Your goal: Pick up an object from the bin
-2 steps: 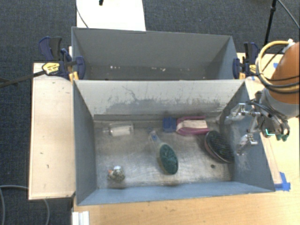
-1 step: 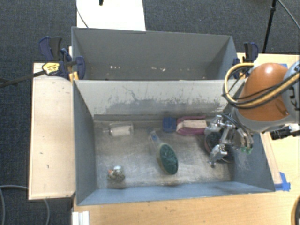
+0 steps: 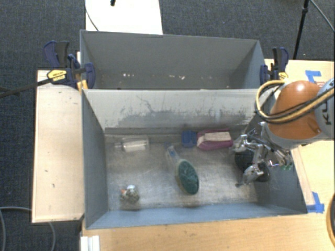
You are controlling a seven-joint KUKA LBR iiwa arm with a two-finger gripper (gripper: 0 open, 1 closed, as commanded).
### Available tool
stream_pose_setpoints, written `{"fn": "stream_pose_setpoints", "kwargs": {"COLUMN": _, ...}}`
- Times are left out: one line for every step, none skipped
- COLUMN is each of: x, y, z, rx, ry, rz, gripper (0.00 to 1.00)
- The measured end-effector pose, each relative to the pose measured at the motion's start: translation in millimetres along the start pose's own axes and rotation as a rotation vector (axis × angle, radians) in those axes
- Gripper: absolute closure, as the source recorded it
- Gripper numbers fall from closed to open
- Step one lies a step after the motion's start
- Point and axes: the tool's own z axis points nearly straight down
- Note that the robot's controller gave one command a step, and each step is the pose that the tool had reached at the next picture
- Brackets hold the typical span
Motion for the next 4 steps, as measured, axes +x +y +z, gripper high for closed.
{"fn": "stream_pose_setpoints", "kwargs": {"x": -1.1, "y": -8.4, "z": 0.1, "rx": -0.014, "ry": -0.001, "rz": -0.077, "gripper": 0.0}}
{"fn": "stream_pose_setpoints", "kwargs": {"x": -15.3, "y": -9.4, "z": -3.0, "rx": -0.021, "ry": -0.001, "rz": -0.566, "gripper": 0.0}}
{"fn": "stream_pose_setpoints", "kwargs": {"x": -60.9, "y": 63.2, "z": -62.6, "rx": 0.006, "ry": -0.008, "rz": -0.68, "gripper": 0.0}}
{"fn": "stream_pose_setpoints", "kwargs": {"x": 18.6, "y": 28.7, "z": -52.6, "rx": 0.004, "ry": 0.007, "rz": -0.583, "gripper": 0.0}}
